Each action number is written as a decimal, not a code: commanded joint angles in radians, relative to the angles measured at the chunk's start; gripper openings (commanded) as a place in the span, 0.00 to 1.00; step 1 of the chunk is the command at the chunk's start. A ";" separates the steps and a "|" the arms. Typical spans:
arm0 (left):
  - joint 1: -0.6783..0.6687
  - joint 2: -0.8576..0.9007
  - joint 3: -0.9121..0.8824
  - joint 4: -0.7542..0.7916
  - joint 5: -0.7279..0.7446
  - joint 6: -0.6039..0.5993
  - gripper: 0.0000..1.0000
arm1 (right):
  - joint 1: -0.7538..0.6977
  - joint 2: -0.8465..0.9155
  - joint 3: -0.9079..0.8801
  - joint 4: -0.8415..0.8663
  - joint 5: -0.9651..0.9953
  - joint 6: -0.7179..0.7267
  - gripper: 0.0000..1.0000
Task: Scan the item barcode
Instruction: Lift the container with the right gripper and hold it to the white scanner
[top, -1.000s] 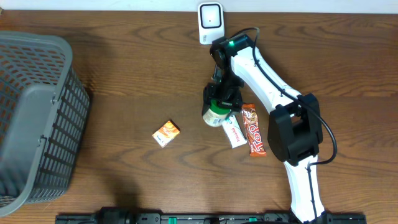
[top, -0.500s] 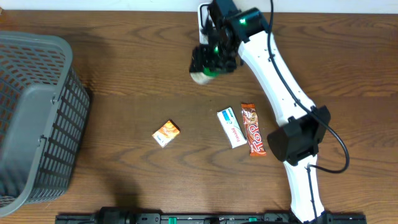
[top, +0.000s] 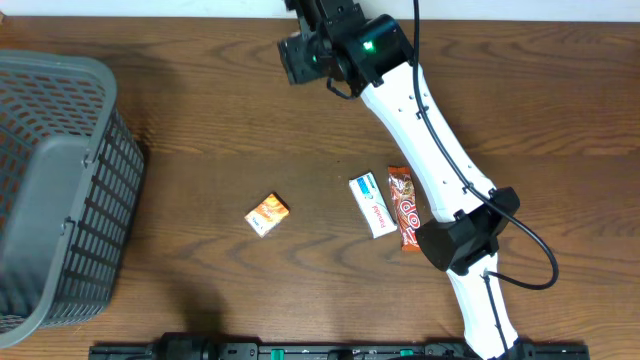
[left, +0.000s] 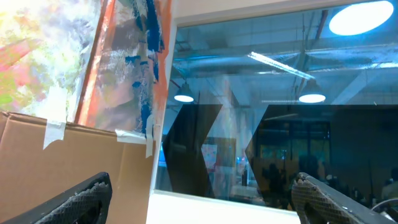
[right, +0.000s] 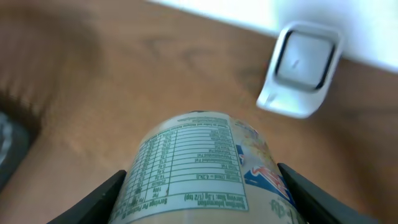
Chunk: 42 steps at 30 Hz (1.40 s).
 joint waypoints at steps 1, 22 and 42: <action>0.005 -0.002 -0.008 0.008 0.010 -0.002 0.93 | -0.010 -0.003 -0.022 0.093 0.108 -0.019 0.42; 0.005 -0.002 -0.021 -0.322 -0.209 -0.001 0.93 | -0.154 0.045 -0.623 1.184 0.223 -0.060 0.56; 0.005 -0.002 -0.021 -0.513 -0.247 -0.001 0.93 | -0.164 0.206 -0.621 1.362 0.242 -0.102 0.66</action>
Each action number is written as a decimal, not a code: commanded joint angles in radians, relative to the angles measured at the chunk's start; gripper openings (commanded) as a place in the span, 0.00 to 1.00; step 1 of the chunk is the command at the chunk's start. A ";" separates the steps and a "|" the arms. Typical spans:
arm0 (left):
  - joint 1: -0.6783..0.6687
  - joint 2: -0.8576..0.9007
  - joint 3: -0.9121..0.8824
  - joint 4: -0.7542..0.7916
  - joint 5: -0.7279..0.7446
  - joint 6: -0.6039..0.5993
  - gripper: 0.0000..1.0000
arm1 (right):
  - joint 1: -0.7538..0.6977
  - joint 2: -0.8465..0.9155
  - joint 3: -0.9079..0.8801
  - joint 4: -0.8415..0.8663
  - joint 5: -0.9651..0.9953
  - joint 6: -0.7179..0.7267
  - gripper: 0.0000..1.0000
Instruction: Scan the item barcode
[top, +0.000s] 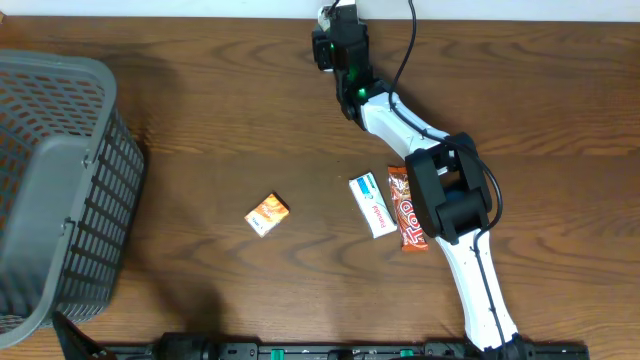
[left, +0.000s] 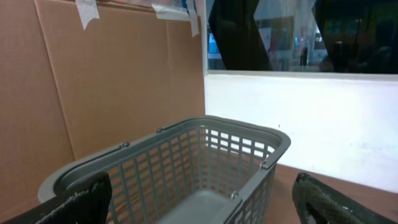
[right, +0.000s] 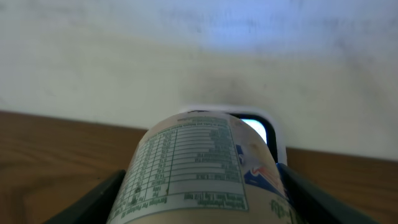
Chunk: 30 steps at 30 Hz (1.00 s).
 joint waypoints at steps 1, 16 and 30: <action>0.005 -0.001 0.002 -0.009 -0.007 -0.001 0.93 | -0.022 -0.024 0.019 -0.005 0.055 -0.014 0.66; 0.005 -0.001 0.002 -0.039 -0.006 -0.002 0.93 | -0.231 -0.500 0.019 -0.686 0.250 -0.002 0.69; 0.005 -0.001 0.002 -0.111 -0.006 -0.002 0.93 | -0.898 -0.502 0.017 -1.316 0.163 0.287 0.69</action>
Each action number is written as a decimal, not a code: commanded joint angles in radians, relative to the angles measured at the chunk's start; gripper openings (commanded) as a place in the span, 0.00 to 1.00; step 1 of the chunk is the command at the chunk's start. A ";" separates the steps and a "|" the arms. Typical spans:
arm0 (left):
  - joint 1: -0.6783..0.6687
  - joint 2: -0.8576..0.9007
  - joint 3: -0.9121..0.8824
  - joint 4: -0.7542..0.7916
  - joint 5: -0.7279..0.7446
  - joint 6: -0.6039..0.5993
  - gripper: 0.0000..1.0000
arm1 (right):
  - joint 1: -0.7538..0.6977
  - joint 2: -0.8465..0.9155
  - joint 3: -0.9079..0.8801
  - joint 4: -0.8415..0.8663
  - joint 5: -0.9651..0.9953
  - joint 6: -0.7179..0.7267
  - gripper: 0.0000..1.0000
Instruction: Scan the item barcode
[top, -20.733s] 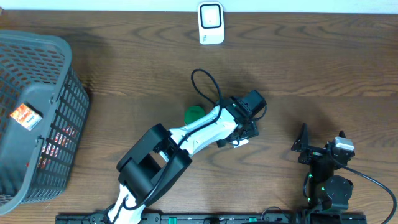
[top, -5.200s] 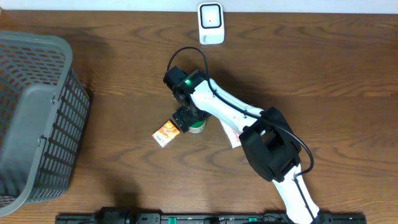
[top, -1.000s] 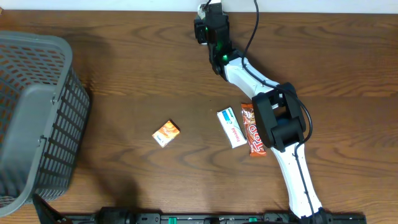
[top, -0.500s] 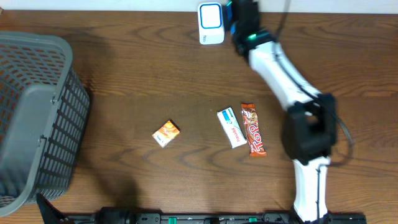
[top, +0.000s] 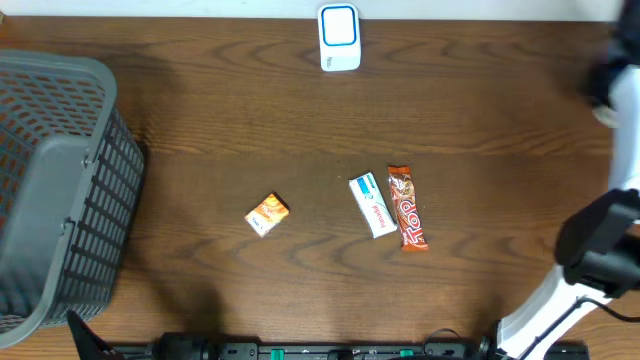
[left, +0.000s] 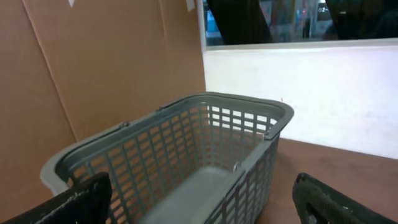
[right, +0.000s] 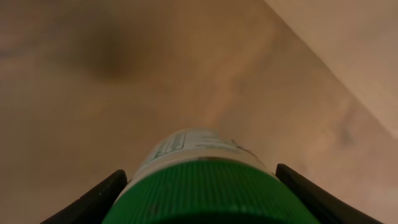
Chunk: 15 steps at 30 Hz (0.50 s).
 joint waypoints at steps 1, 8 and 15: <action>0.005 -0.001 0.002 -0.008 -0.006 -0.002 0.93 | -0.174 0.000 0.004 -0.036 -0.080 0.059 0.68; 0.005 -0.001 0.002 -0.039 -0.006 -0.002 0.93 | -0.401 0.047 0.003 -0.019 -0.288 0.059 0.70; 0.005 -0.001 0.002 -0.053 -0.006 -0.002 0.93 | -0.484 0.181 0.003 -0.016 -0.359 0.060 0.68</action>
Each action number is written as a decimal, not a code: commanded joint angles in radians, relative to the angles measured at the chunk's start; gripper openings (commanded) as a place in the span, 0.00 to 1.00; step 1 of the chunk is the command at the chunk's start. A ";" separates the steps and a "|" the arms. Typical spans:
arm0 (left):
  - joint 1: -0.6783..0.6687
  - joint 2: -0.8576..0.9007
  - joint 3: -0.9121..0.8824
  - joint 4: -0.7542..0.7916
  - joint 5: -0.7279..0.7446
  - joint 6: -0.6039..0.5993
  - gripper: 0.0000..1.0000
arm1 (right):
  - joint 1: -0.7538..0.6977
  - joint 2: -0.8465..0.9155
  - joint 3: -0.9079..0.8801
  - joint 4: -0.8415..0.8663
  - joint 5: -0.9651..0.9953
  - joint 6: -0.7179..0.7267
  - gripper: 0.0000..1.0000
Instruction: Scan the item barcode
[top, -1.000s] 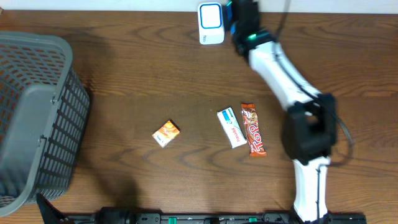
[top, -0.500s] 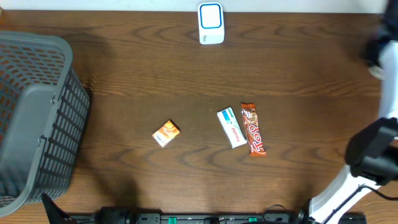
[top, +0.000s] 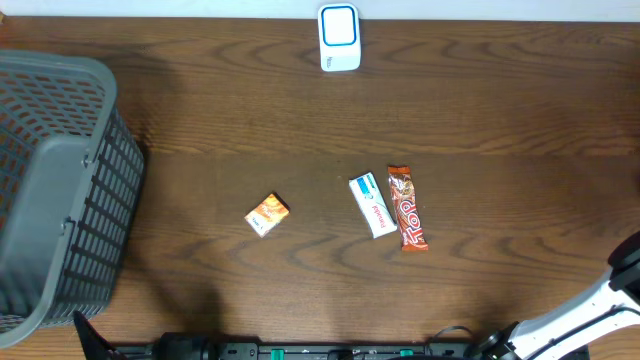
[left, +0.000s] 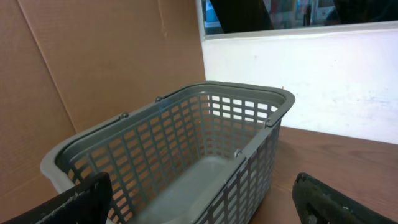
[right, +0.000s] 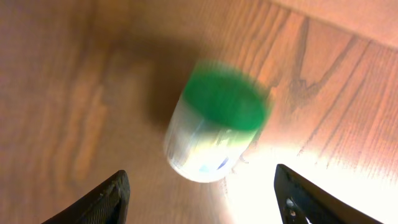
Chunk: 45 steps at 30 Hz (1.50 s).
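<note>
A small bottle with a green cap (right: 214, 121) shows blurred over the wood in the right wrist view, seen cap-first and clear of my fingers. My right gripper (right: 205, 190) is open, its fingers wide on either side with nothing between them. The white scanner (top: 340, 38) stands at the table's far edge. In the overhead view only a bit of the right arm (top: 627, 268) shows at the lower right, and the bottle is out of view there. My left gripper (left: 202, 193) is open and empty, facing the grey basket (left: 186, 134).
The grey basket (top: 55, 190) fills the table's left side. Near the middle lie a small orange box (top: 267, 214), a white box (top: 371, 204) and a brown candy bar (top: 407, 221). Cardboard and a white wall stand behind the basket.
My right gripper was shut on the bottle, cap close to the camera; now it is open and the bottle is apart from it over the wood. The right arm has moved further off the overhead view.
At first my right gripper held the bottle near the scanner while the left wrist faced a window. Then the bottle was right in front of the scanner and the left wrist faced the basket. Later the right arm was at the table's right edge, still holding; now the bottle is released.
</note>
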 joint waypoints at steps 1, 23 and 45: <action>0.005 -0.001 0.002 -0.003 -0.006 -0.002 0.93 | -0.018 0.099 0.008 -0.002 -0.083 0.014 0.67; 0.005 -0.001 0.002 -0.018 -0.006 -0.002 0.93 | 0.003 0.148 0.010 0.004 -0.315 0.020 0.89; 0.005 -0.001 0.002 -0.201 -0.005 -0.002 0.93 | 0.842 -0.002 -0.033 -0.196 -0.341 -0.093 0.89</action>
